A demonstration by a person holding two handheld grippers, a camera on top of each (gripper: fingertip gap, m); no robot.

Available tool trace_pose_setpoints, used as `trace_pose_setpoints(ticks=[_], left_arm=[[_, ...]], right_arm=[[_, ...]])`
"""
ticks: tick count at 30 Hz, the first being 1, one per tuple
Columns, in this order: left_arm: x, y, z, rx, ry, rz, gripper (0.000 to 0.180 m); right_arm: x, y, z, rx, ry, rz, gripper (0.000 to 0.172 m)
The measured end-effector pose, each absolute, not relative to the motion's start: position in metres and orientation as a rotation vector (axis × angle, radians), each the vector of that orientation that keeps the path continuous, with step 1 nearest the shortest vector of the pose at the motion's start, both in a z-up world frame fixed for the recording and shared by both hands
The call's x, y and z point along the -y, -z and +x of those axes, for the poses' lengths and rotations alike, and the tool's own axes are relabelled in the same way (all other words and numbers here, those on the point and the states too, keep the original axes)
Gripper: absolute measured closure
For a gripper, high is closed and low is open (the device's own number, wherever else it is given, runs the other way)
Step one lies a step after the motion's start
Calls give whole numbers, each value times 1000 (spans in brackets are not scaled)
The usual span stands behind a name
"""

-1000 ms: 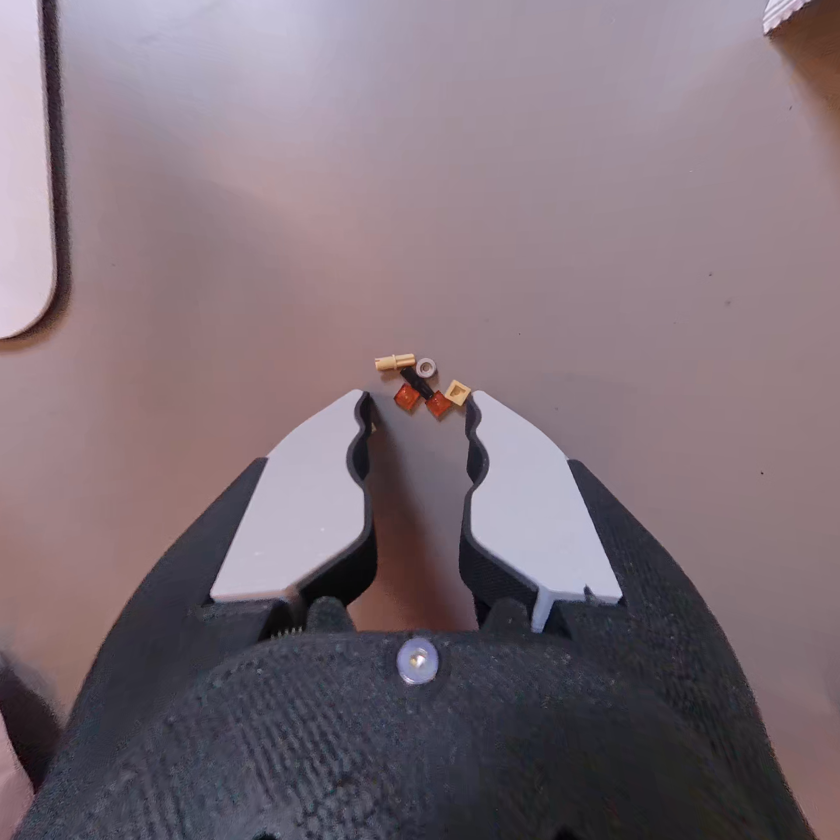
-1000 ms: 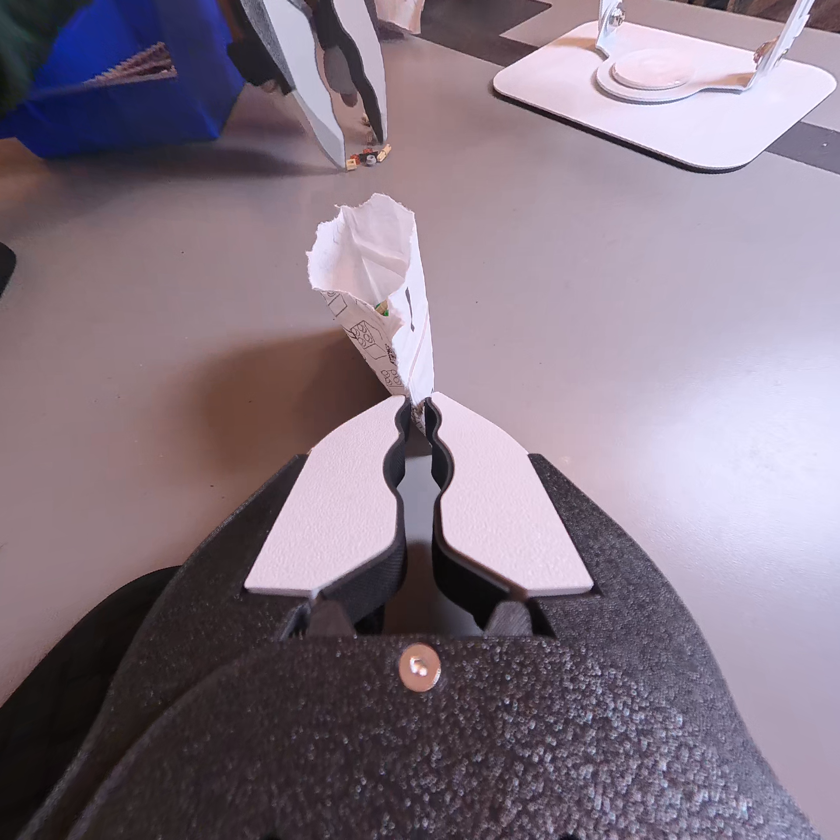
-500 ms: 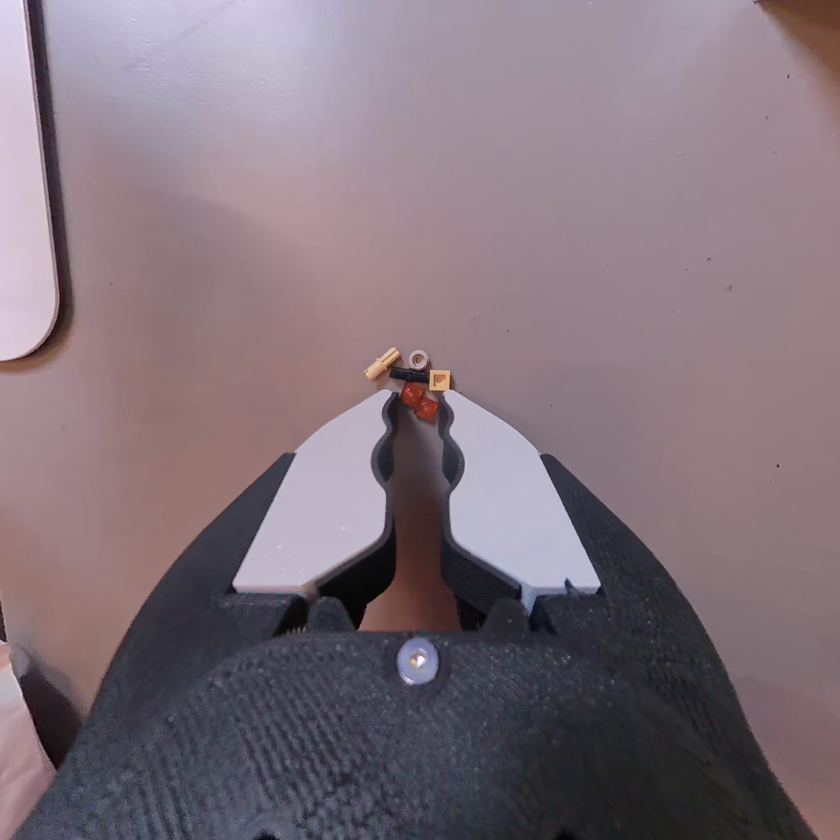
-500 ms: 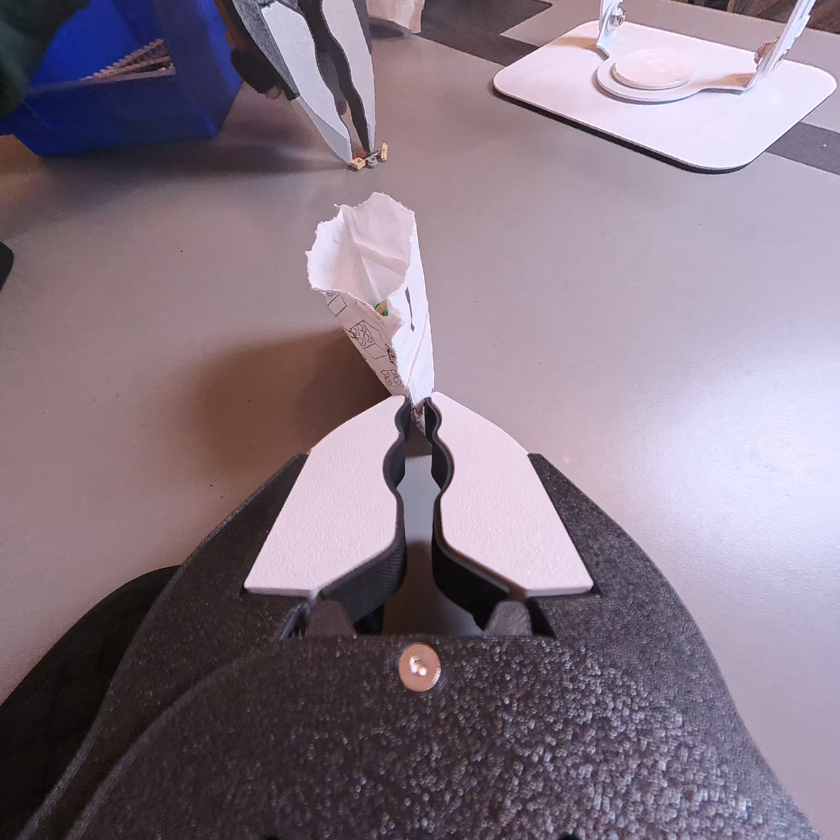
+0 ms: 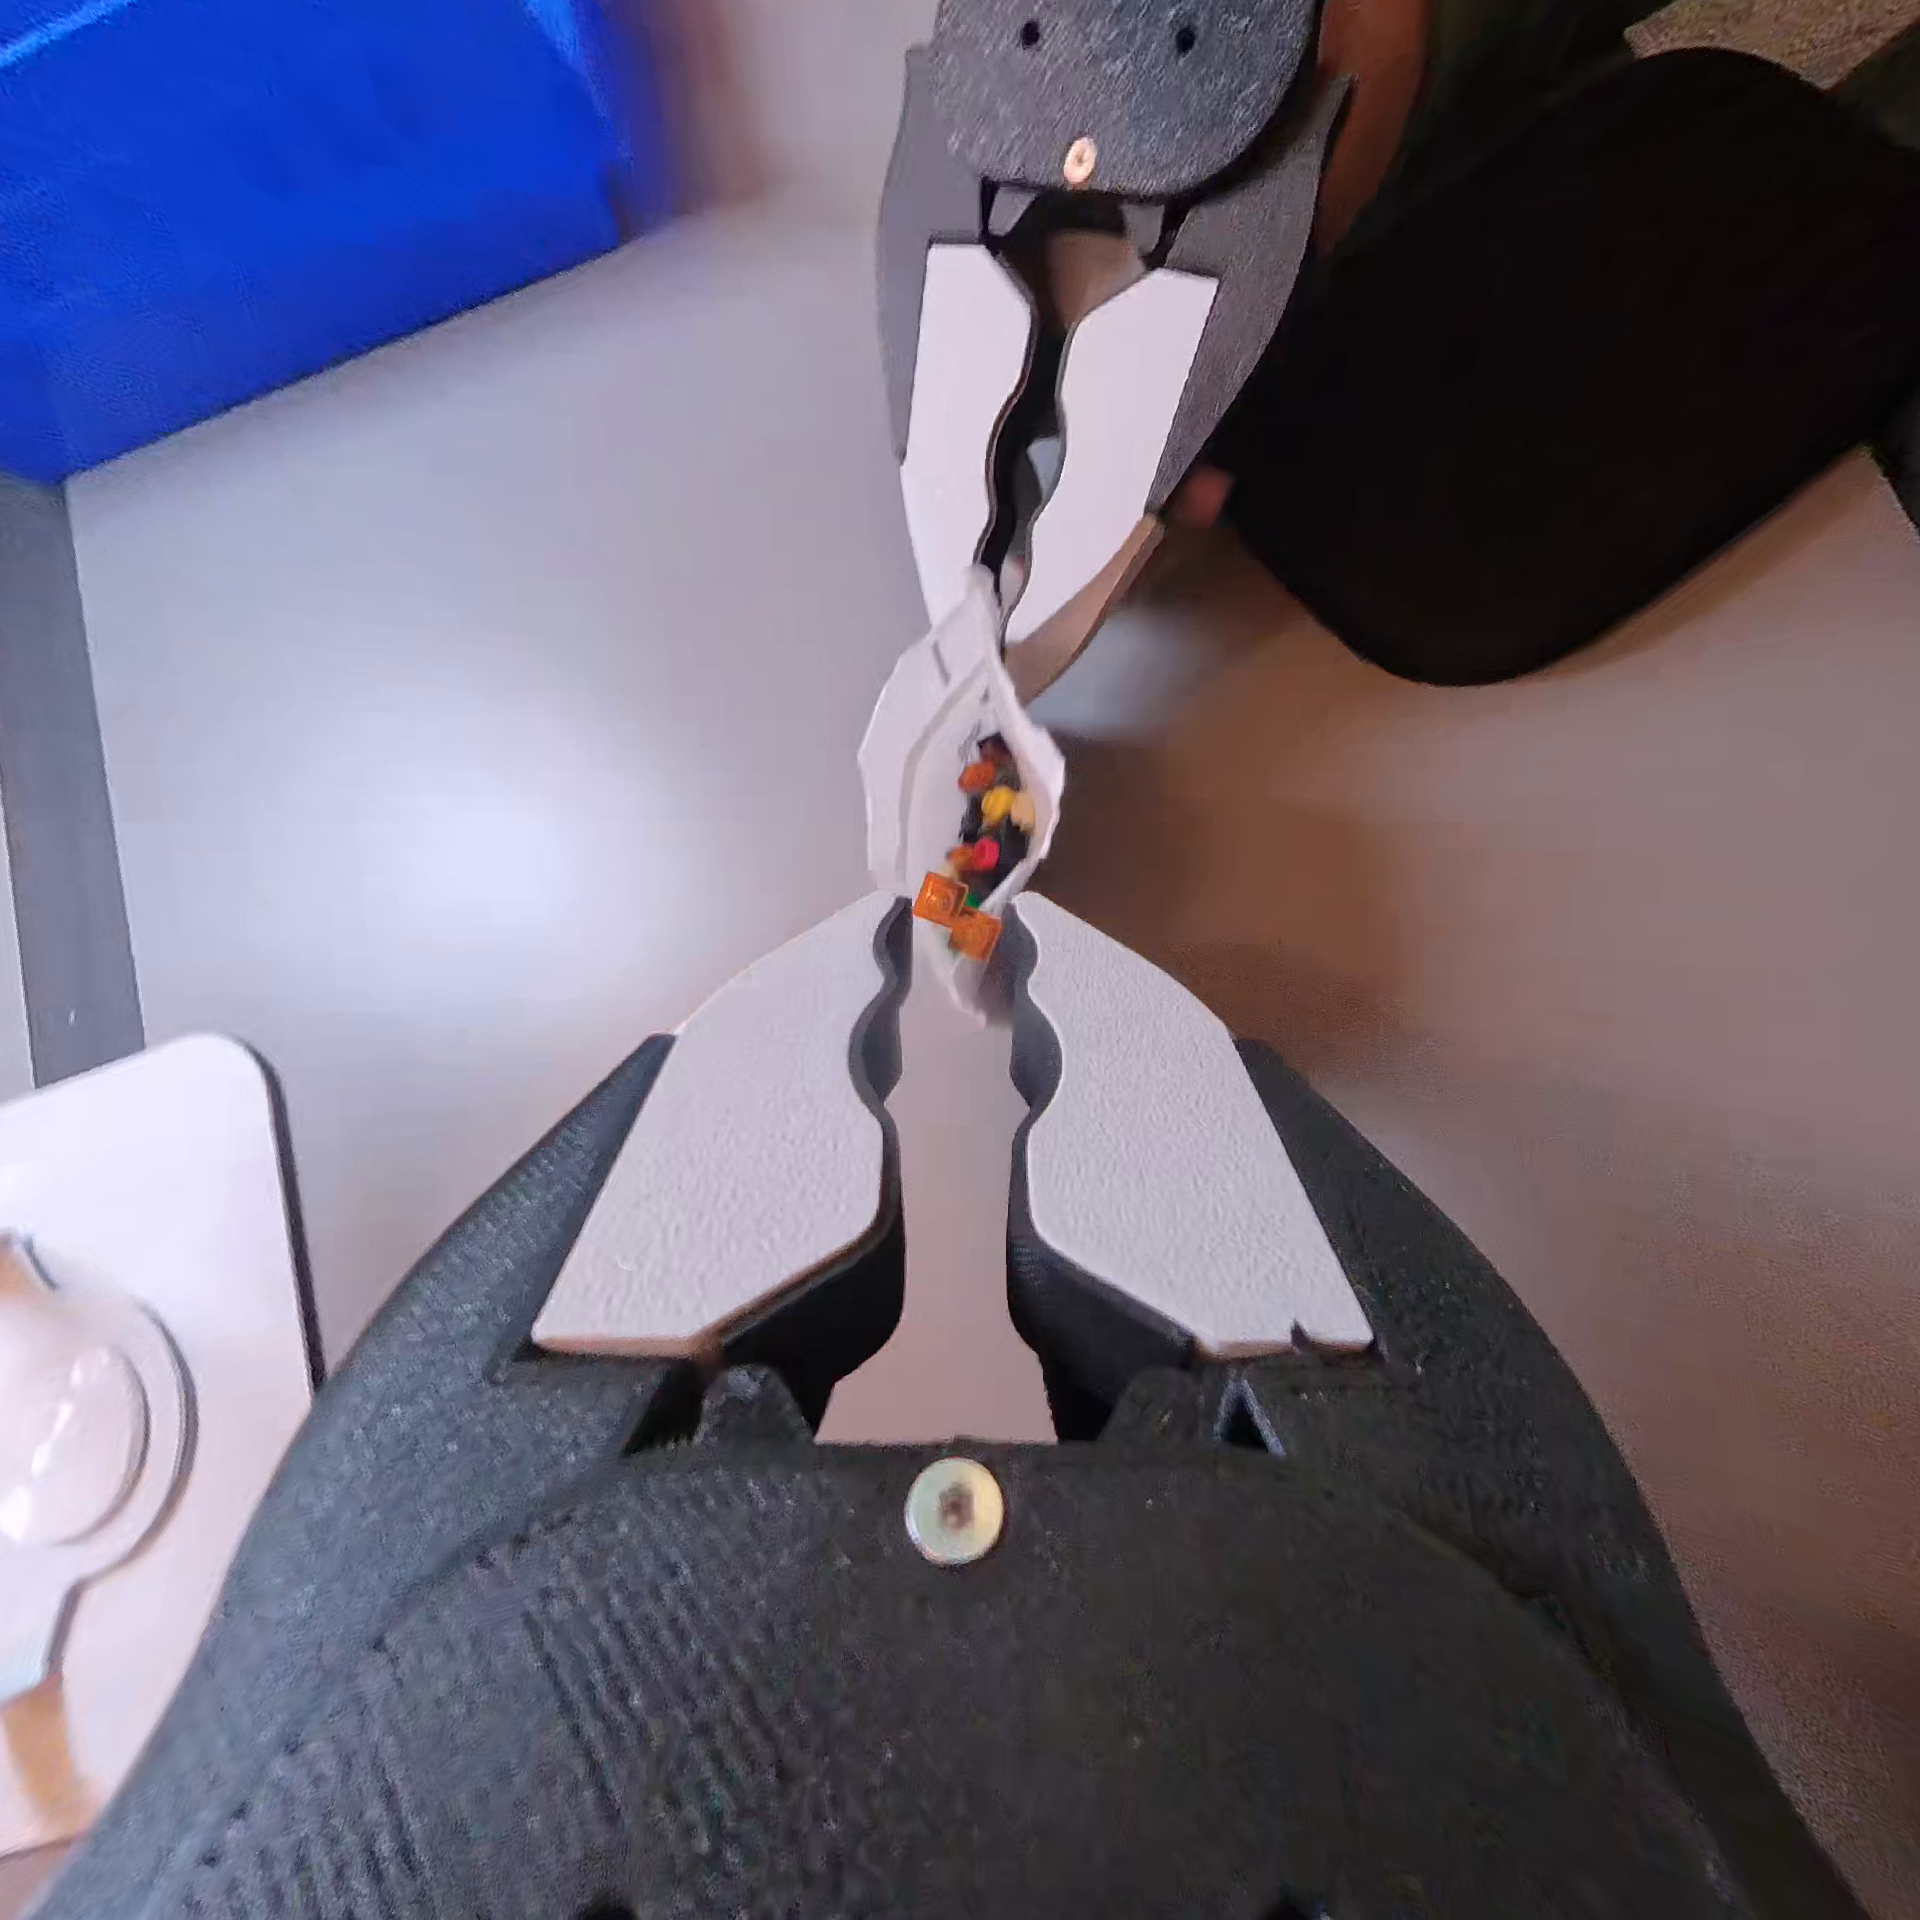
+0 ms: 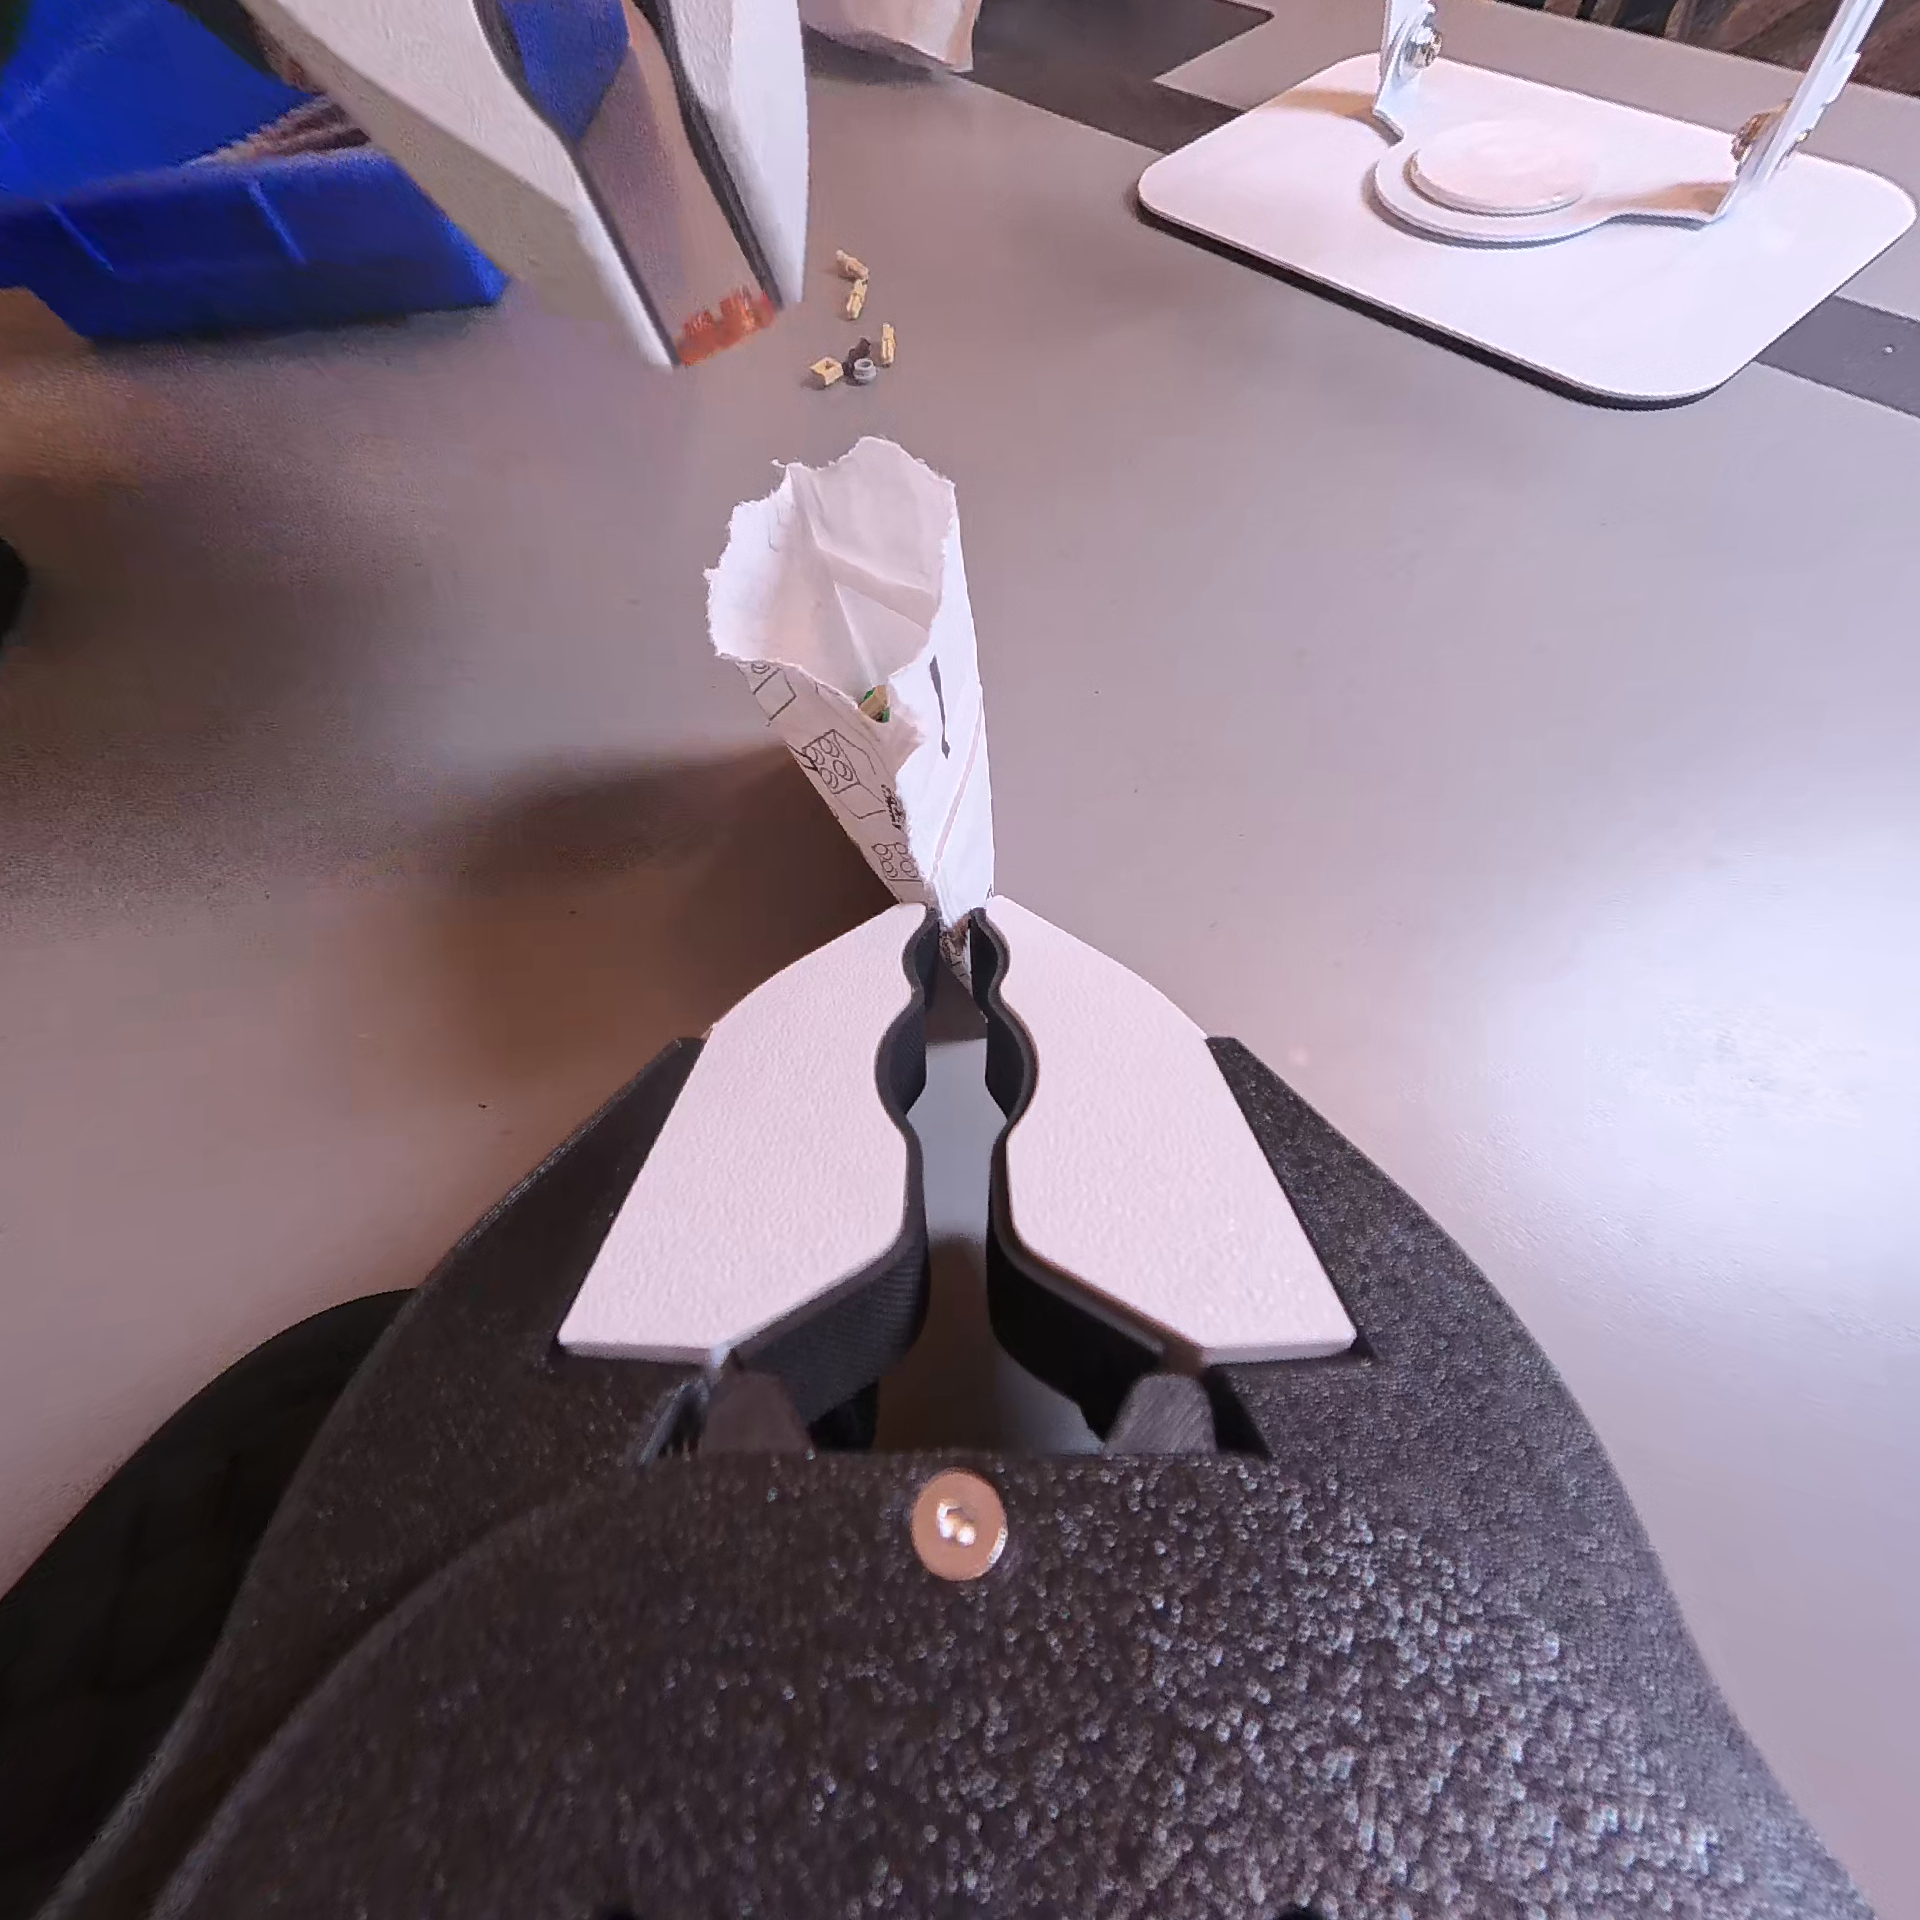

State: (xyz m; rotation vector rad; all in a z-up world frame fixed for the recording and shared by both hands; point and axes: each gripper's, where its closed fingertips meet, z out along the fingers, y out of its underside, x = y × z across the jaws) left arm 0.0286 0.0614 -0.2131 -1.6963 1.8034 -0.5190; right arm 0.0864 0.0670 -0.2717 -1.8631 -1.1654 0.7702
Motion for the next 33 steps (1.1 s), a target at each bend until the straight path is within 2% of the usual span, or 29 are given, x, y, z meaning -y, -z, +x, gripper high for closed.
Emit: trace_pose_setpoints(ticks=[6,11,19,22,26,33], left_arm=[[-62,229,57,-1892,481,-1676,156],[-64,229,53,-1877,483,-1679,157],[-97,201,-16,-1669,377,-1810,150],[-122,233,-86,-1564,282,-2092,140],[-121,284,-134,-1534,302,-2278,137],[-123,303,-142,-1585,308,-2294,135]], right_arm=[[-66,271,88,1168,-771,-1857,166],[-66,272,87,1176,-766,-1856,166],[-66,272,87,1173,-769,-1861,166],[-65,272,86,1181,-767,-1860,166],[-66,273,87,1180,-769,-1863,166],[-67,273,87,1170,-783,-1876,166]])
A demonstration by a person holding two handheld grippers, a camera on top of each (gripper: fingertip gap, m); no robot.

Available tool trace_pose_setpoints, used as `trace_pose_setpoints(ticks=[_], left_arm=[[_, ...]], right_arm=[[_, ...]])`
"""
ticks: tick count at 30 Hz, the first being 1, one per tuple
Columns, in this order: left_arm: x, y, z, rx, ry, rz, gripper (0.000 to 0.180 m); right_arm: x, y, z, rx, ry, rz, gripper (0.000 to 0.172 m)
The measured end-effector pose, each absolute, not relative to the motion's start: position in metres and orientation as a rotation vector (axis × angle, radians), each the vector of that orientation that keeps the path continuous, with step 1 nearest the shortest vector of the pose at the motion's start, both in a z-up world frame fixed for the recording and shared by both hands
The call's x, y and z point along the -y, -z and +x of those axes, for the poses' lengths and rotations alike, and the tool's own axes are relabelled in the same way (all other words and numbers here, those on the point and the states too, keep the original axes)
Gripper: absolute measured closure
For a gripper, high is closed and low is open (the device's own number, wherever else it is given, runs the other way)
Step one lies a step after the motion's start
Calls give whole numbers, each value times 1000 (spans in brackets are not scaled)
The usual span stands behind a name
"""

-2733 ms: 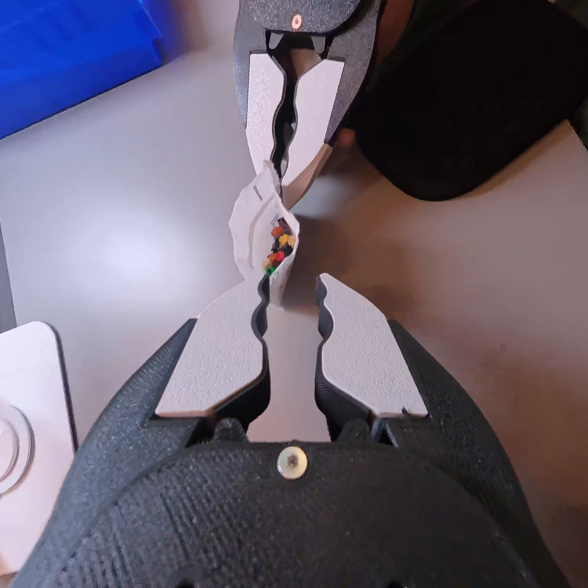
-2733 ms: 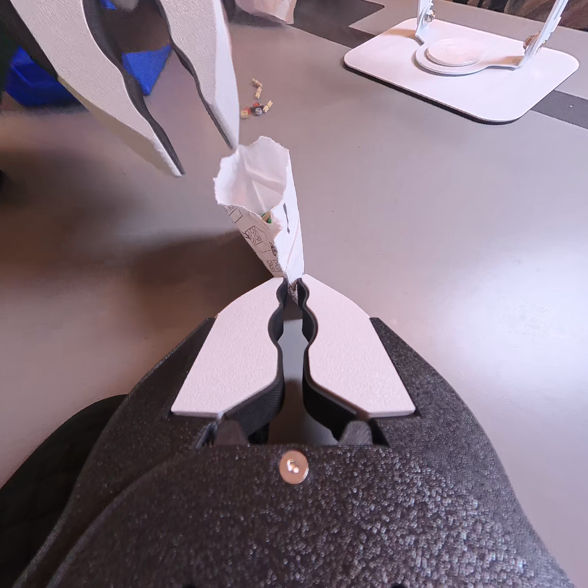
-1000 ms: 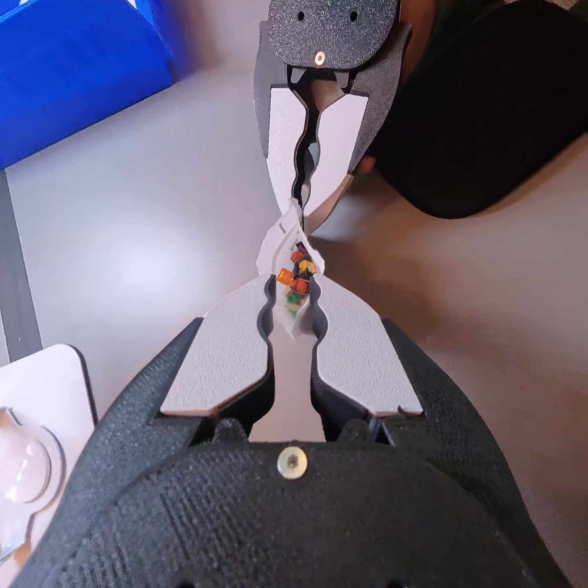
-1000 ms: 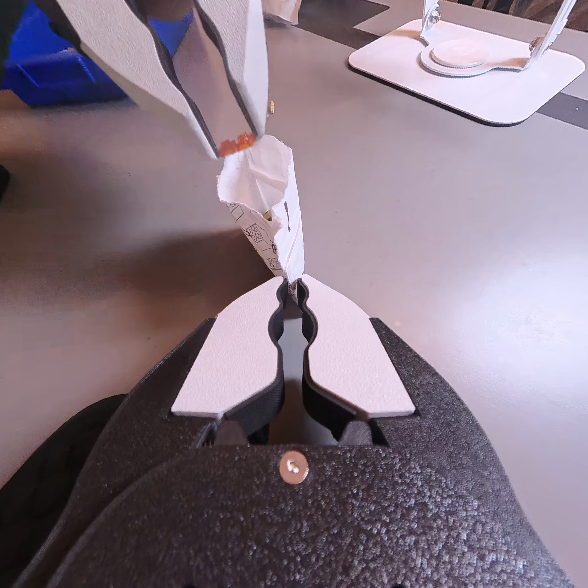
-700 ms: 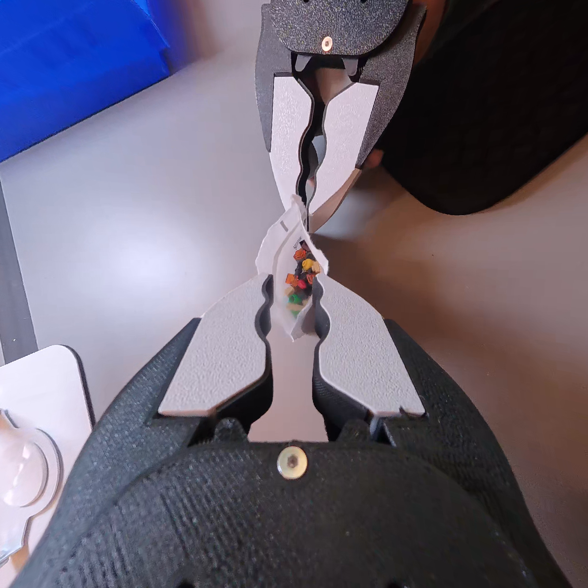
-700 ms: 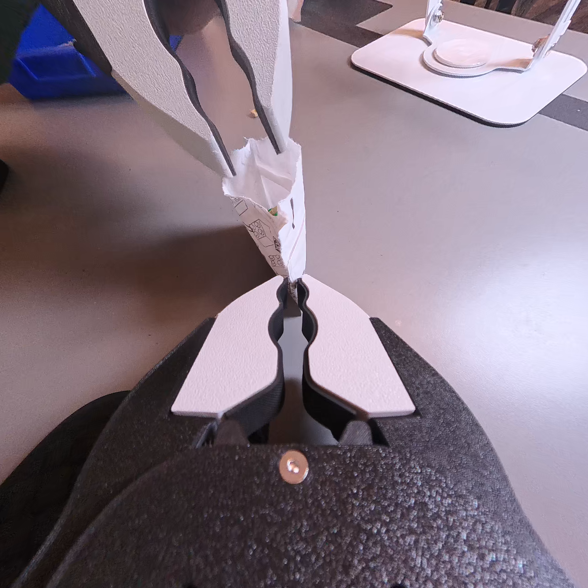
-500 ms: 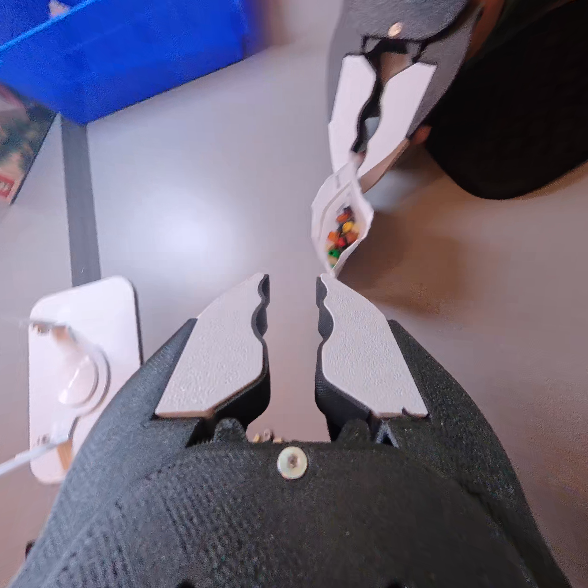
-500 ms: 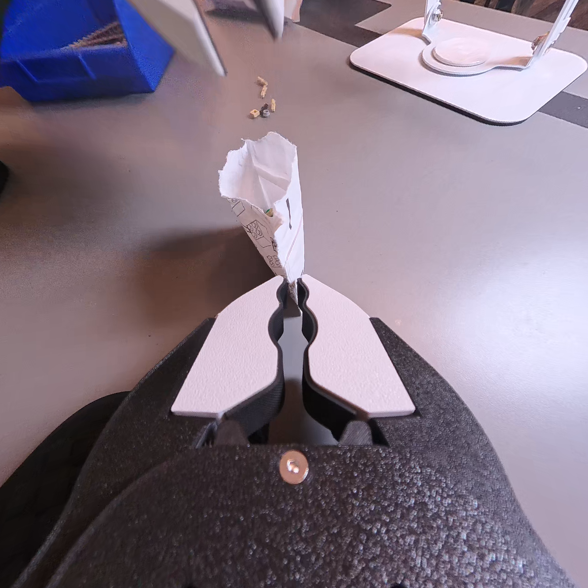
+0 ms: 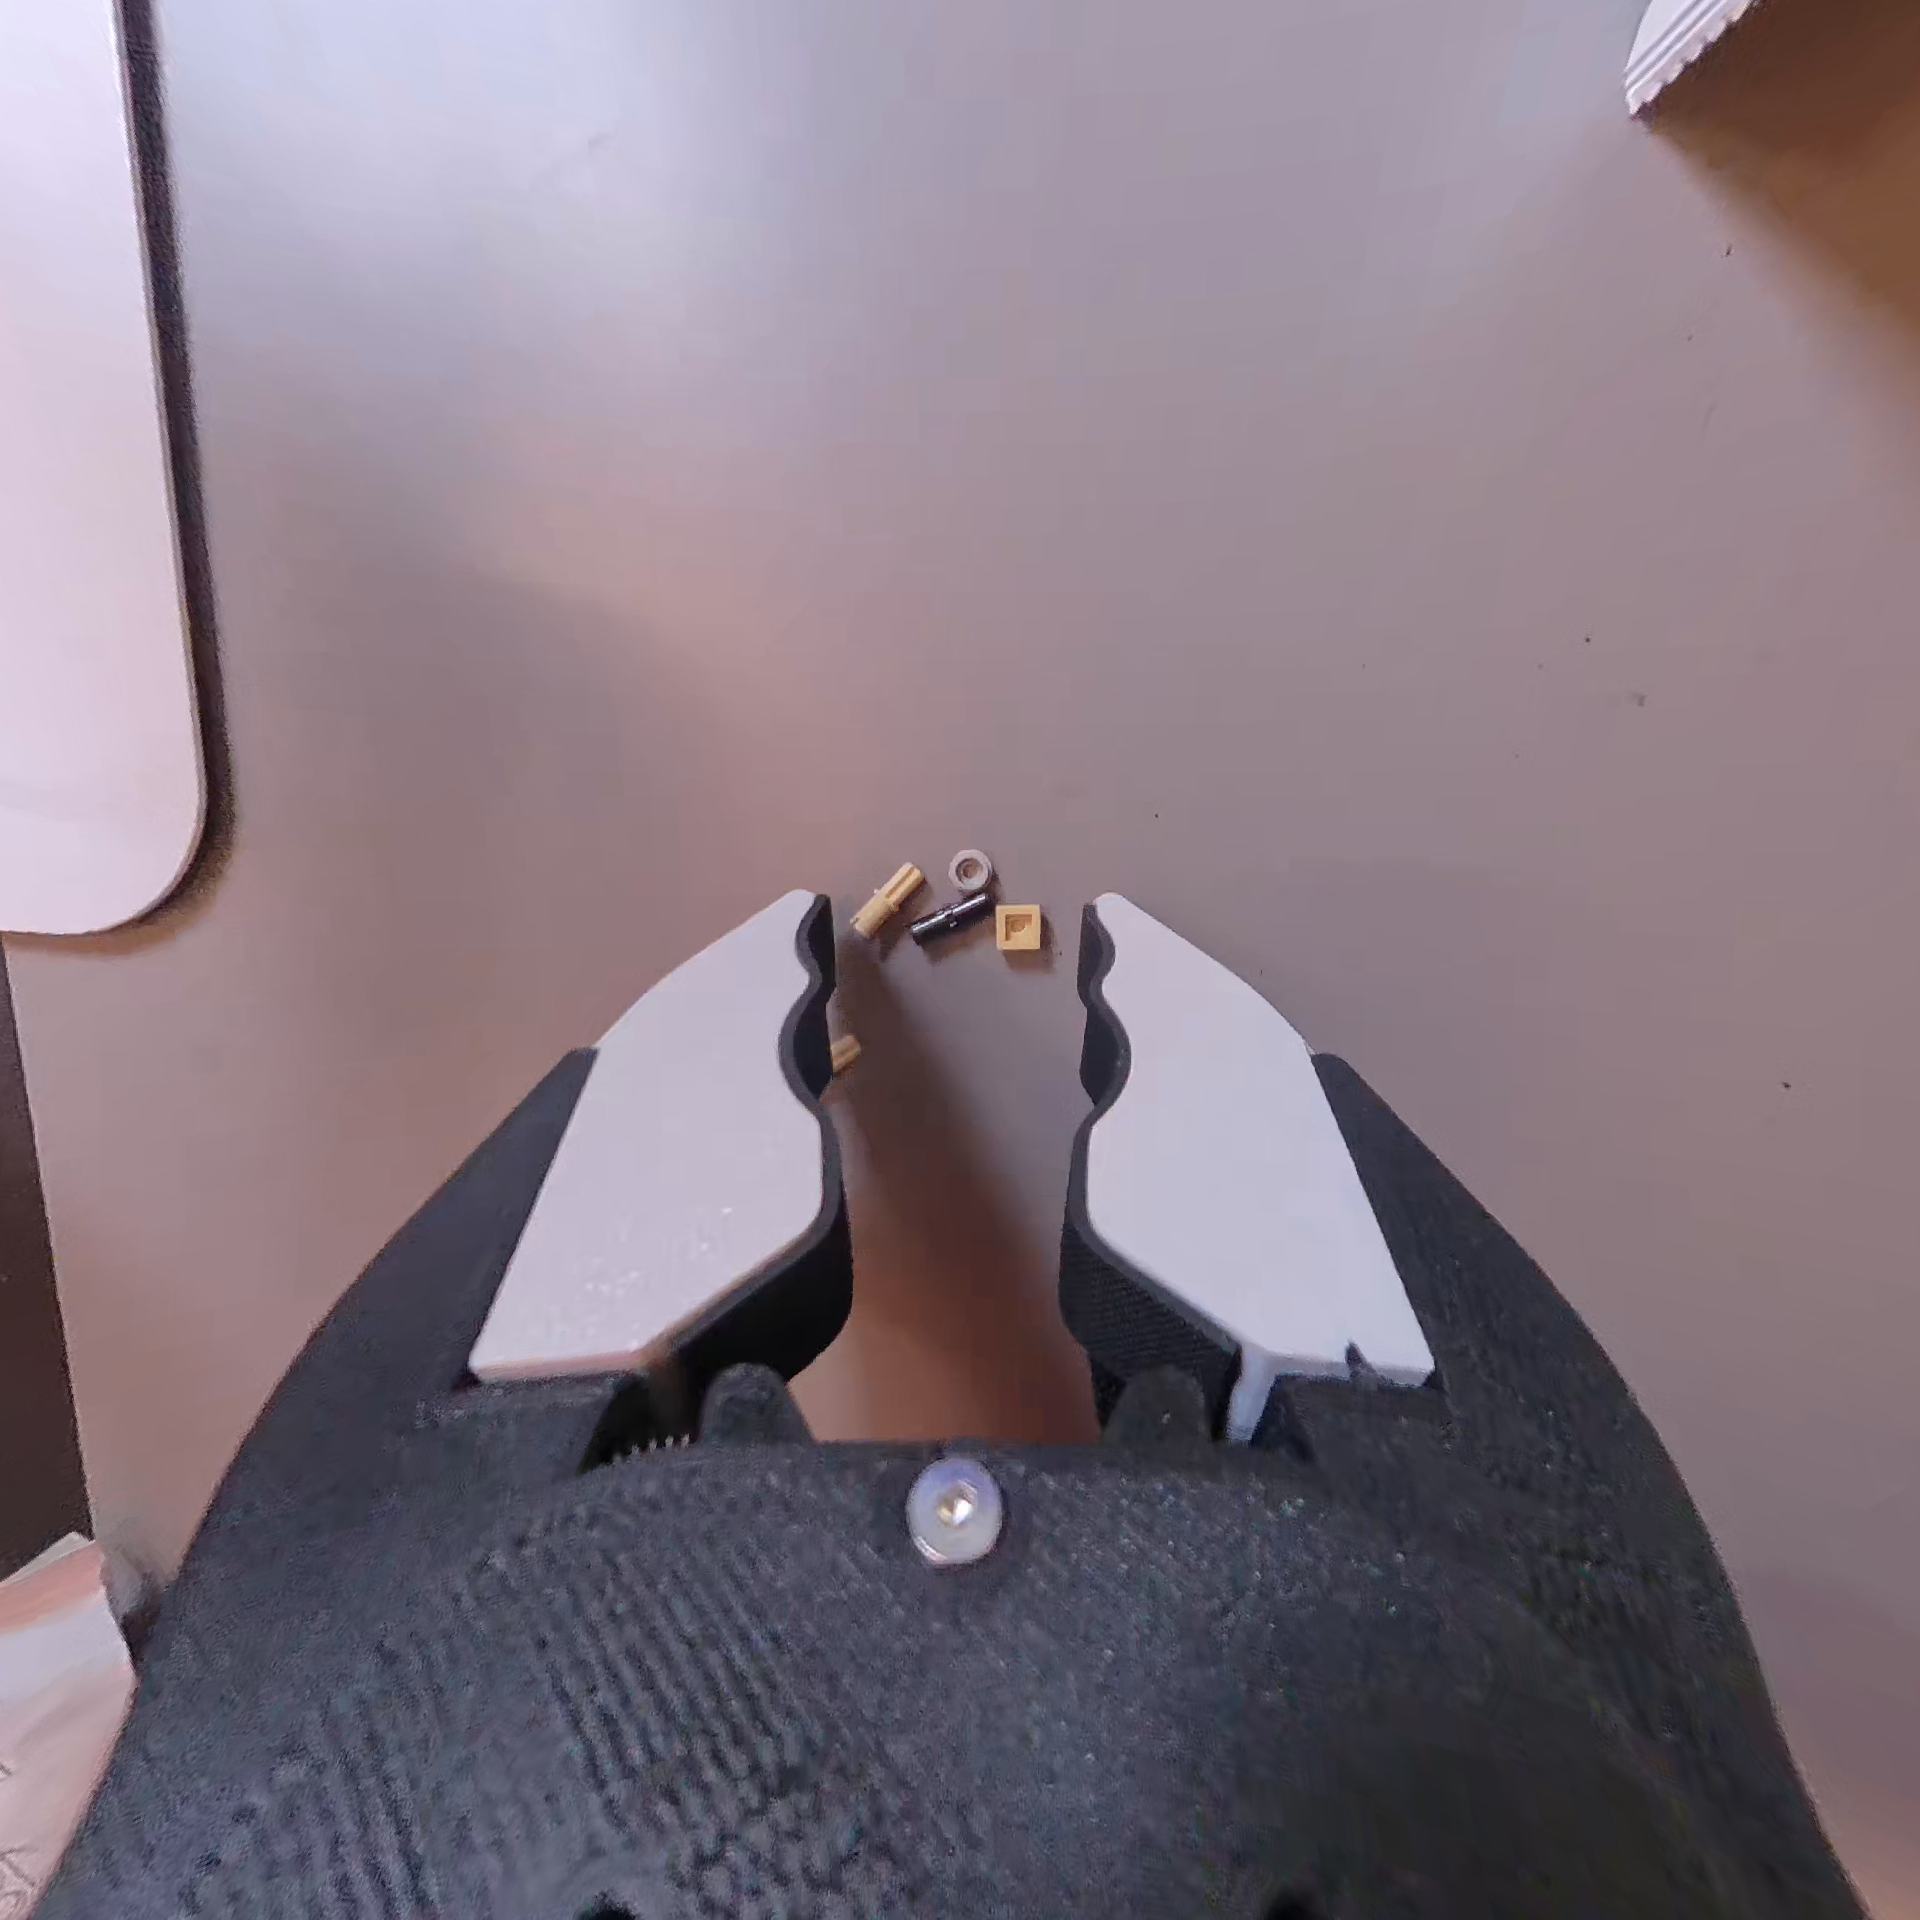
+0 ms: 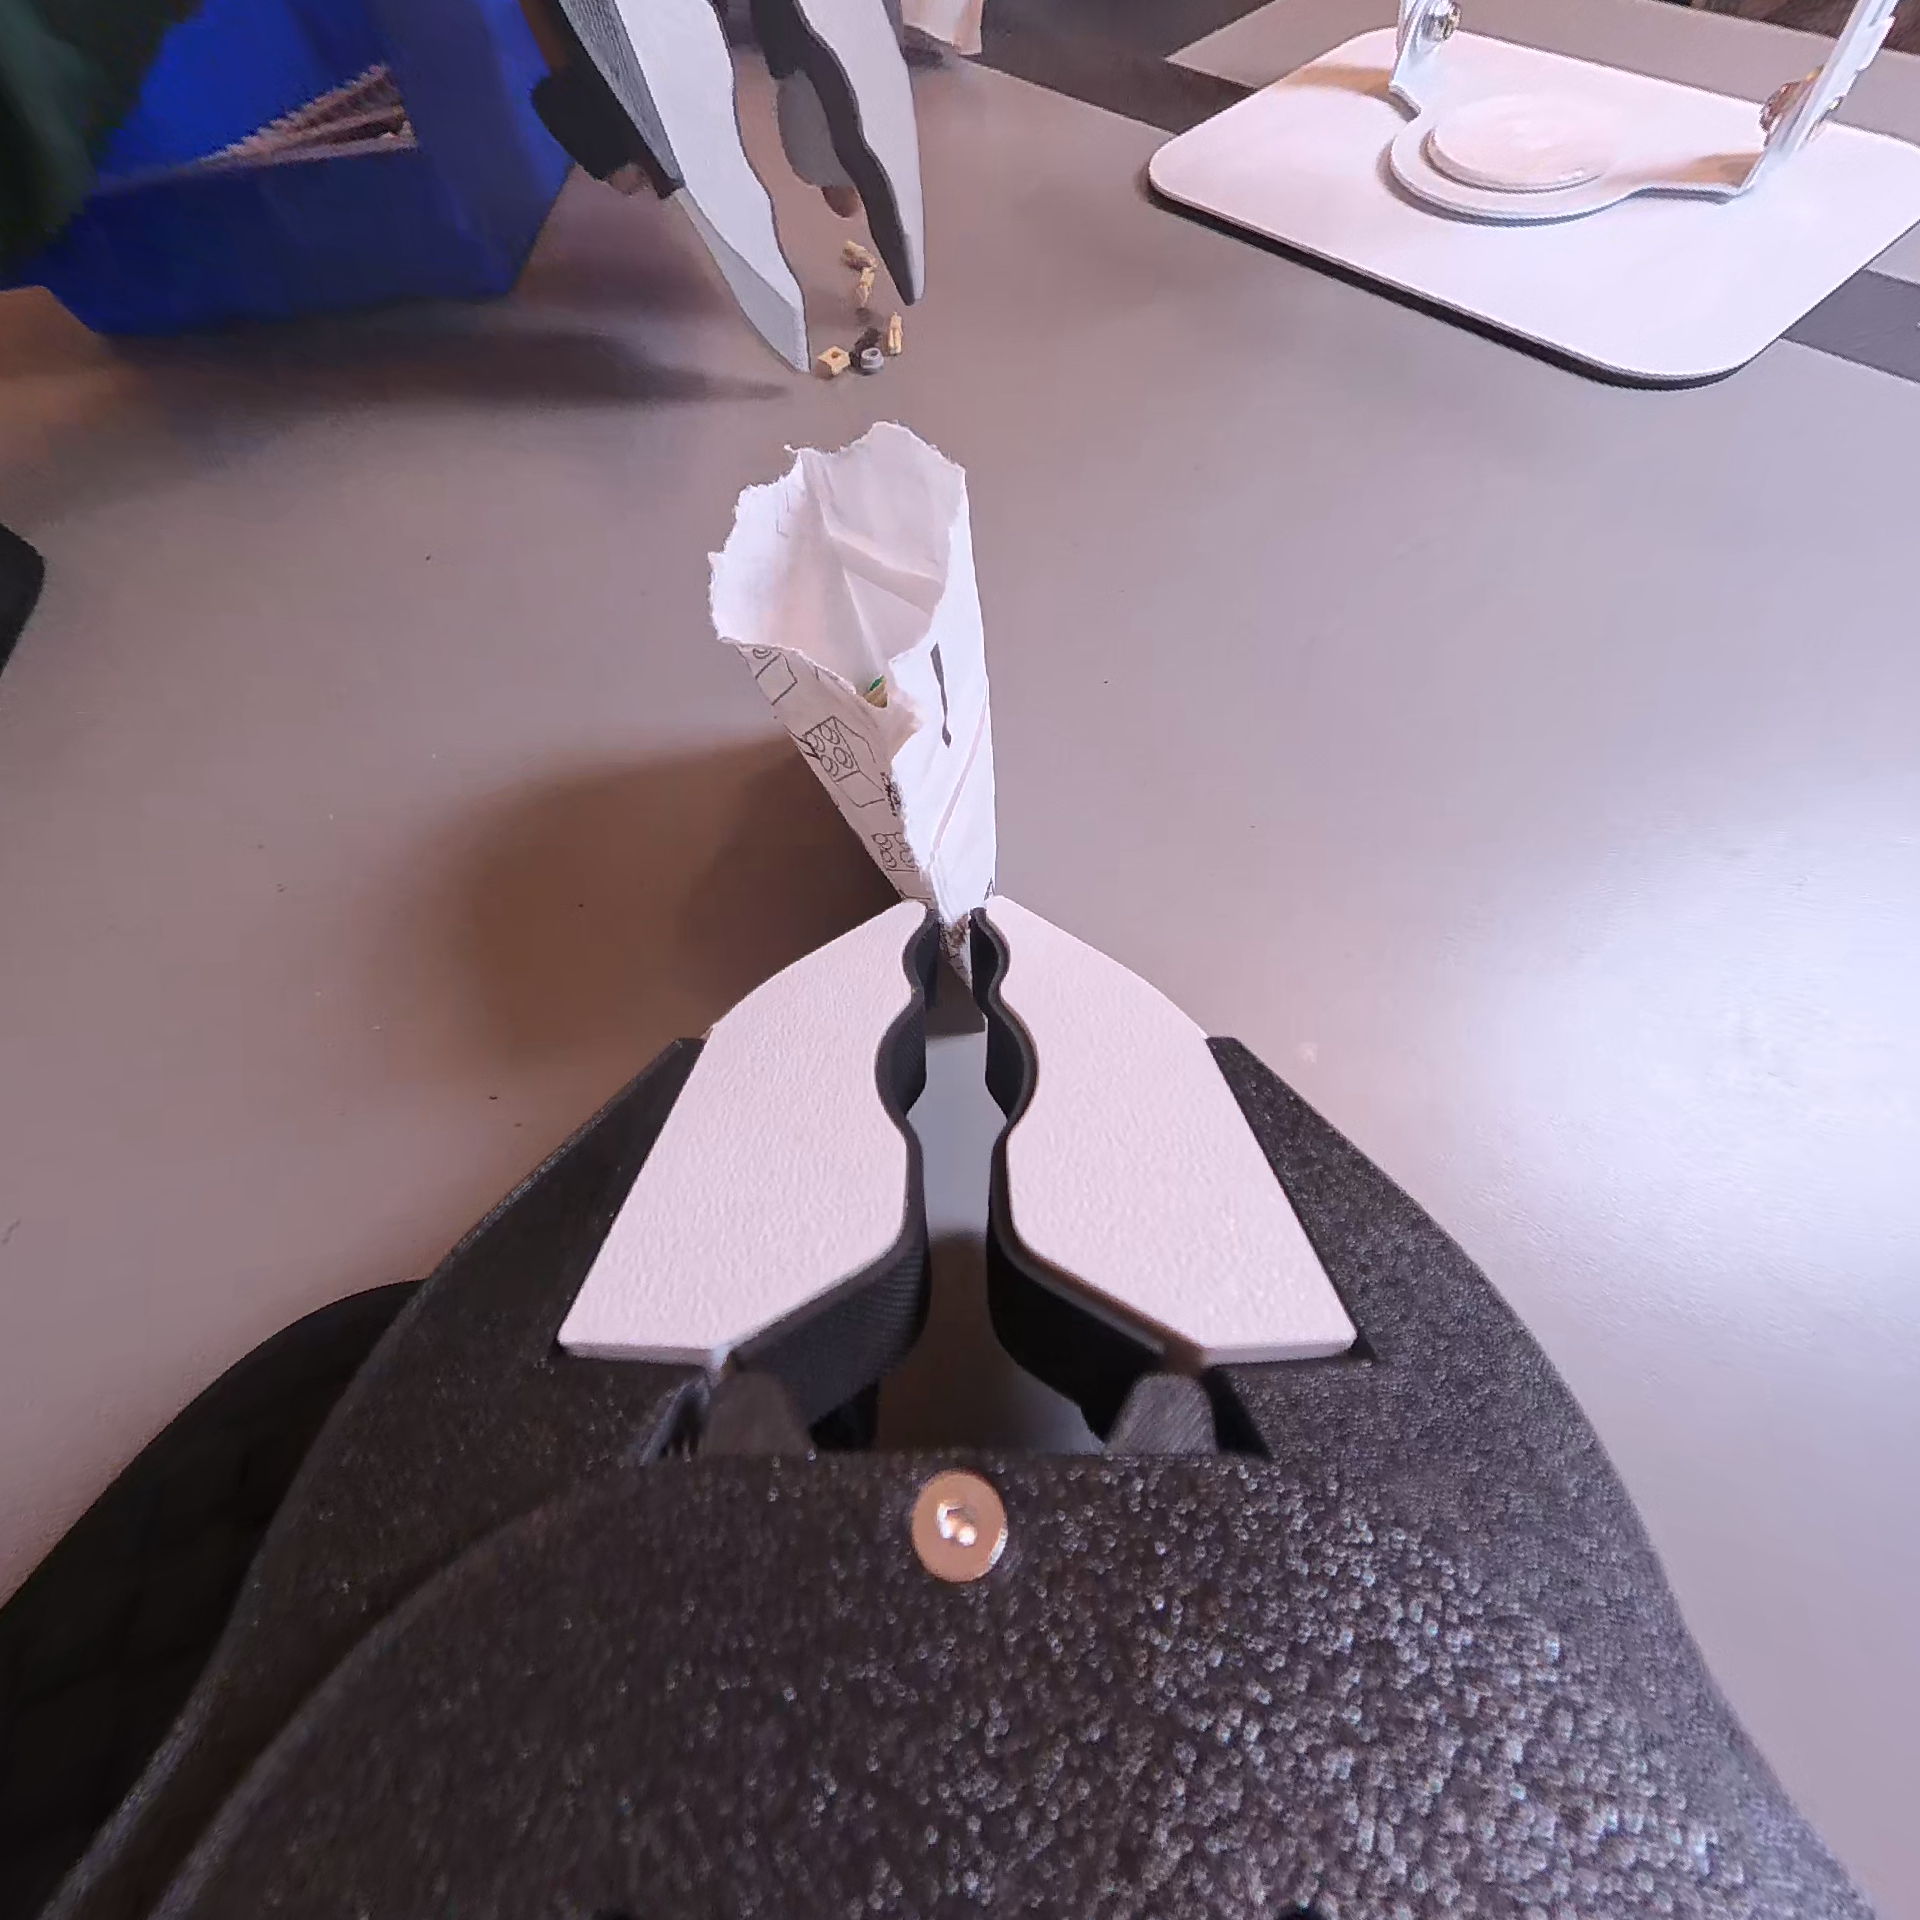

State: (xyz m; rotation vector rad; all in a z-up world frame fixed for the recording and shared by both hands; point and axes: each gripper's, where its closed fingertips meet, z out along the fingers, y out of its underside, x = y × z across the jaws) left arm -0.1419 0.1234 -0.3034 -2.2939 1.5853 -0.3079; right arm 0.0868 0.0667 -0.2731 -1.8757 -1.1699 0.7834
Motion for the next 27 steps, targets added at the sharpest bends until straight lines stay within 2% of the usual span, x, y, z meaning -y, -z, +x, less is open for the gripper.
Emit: trace_pose_setpoints(ticks=[13,23,25,27], left_arm=[[-120,308,-145,-1632,332,-2316,161],[-122,307,-144,-1605,313,-2282,162],[-124,300,-141,-1596,319,-2236,177],[-123,289,-136,-1588,336,-2205,177]], right_arm=[[-66,273,87,1174,-785,-1874,166],[-66,273,86,1175,-783,-1875,166],[-66,273,87,1174,-785,-1875,166],[-66,274,87,1173,-786,-1877,166]])
